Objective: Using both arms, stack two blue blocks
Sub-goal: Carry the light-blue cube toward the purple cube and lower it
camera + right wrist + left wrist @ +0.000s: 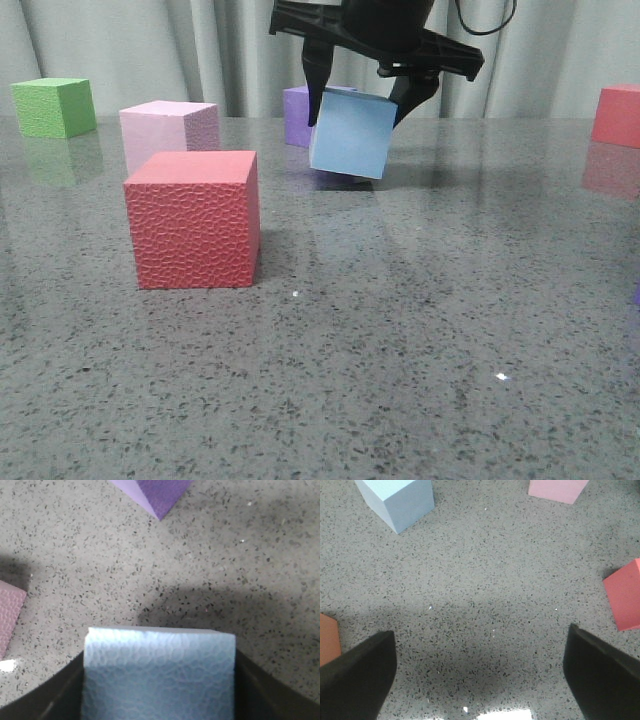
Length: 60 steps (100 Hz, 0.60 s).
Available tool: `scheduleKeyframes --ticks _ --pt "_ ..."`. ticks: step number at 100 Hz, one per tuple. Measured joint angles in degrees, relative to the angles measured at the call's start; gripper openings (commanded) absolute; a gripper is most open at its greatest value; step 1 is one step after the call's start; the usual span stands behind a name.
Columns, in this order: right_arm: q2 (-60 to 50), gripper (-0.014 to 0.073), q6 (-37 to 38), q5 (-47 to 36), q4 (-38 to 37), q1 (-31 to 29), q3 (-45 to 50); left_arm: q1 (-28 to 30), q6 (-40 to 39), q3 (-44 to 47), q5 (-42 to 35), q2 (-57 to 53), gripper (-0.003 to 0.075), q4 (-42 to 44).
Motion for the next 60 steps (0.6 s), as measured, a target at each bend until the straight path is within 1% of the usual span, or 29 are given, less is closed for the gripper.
scheduleKeyframes --ticks 11,23,49,60 --pt "0.0 0.0464 0.0 0.0 0.0 0.0 0.0 0.0 0.0 0.0 0.0 0.0 0.064 0.0" --pt "0.0 0.0514 0.1 -0.1 0.0 0.0 0.0 0.0 0.0 0.0 0.0 0.0 0.064 0.0" --pt "0.0 0.0585 0.1 -0.9 0.0 0.0 0.0 0.0 0.0 0.0 0.0 0.0 0.064 0.0" --pt "0.0 0.0587 0.1 -1.0 0.0 0.0 0.0 0.0 0.0 0.0 0.0 0.0 0.064 0.0"
